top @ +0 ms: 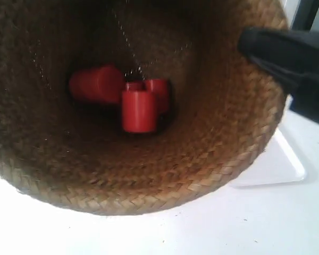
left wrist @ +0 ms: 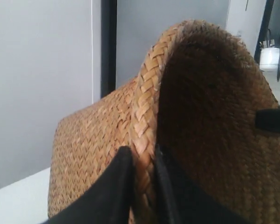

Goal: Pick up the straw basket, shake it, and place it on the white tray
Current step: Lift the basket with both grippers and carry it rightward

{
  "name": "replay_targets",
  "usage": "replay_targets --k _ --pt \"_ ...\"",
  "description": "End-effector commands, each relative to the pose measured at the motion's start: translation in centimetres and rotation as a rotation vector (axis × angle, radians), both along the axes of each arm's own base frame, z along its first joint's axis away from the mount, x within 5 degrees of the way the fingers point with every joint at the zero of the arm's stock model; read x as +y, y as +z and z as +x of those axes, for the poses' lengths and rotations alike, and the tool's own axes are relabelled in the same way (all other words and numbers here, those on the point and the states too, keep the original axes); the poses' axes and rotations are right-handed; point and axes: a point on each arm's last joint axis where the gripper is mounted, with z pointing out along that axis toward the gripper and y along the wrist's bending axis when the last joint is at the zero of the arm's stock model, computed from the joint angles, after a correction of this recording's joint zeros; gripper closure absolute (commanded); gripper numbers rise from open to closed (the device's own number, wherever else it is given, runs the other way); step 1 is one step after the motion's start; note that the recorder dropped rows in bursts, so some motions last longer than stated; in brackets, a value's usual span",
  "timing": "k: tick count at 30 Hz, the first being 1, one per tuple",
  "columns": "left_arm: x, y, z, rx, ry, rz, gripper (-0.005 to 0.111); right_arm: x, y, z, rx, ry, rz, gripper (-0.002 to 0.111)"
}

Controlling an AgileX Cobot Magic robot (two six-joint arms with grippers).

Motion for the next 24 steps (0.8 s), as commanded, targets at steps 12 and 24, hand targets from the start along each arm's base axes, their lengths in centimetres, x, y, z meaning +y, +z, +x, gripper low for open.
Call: replay_targets --k 12,24 --pt "-0.3 -0.3 -0.1 -0.006 -0.051 0.013 0.107 1.2 0.9 0.4 -0.041 0.047 -0.04 0.108" --pt "-0.5 -5.0 1.1 0.073 -0.089 -0.102 0.107 2.1 -5.2 2.3 0.137 -0.037 -0.184 0.108"
